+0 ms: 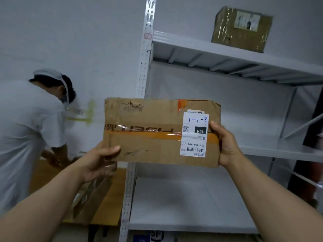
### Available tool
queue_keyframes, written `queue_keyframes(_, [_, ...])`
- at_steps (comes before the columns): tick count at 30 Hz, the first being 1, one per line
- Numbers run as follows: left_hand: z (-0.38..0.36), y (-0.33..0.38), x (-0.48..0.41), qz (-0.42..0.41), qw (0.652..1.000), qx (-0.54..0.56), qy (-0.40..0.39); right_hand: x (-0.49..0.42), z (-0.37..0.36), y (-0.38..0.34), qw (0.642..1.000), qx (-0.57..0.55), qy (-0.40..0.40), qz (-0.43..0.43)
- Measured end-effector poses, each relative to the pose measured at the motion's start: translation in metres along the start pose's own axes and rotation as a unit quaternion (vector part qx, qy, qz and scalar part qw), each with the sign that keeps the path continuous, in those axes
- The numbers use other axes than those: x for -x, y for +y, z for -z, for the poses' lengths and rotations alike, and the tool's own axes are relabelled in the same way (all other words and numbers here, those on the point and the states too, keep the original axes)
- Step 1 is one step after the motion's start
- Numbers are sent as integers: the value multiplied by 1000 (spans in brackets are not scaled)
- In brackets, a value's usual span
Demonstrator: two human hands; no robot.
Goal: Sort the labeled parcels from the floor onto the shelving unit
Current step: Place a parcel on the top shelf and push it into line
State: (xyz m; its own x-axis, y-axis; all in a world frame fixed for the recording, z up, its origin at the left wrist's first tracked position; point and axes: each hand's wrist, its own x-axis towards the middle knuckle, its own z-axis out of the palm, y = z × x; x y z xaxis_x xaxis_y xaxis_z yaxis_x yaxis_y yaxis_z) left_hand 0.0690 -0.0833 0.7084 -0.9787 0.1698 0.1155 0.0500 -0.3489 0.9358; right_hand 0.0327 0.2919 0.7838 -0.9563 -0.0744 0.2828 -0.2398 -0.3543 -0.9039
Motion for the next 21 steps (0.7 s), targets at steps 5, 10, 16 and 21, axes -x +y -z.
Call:
queue_keyframes(5, [-51,8,-23,-91,978,172,77,-8,-27,-3,994,-103,8,25])
queue_keyframes(10, [-128,30,-37,-148,977,149,45,0,-42,11,993,-115,-28,-18])
queue_keyframes(16, [-126,98,-46,-263,962,-68,15,-8,-12,-49,992,111,26,48])
queue_keyframes(21, [-126,153,-40,-212,932,-287,-61,-10,-8,-101,971,186,-3,152])
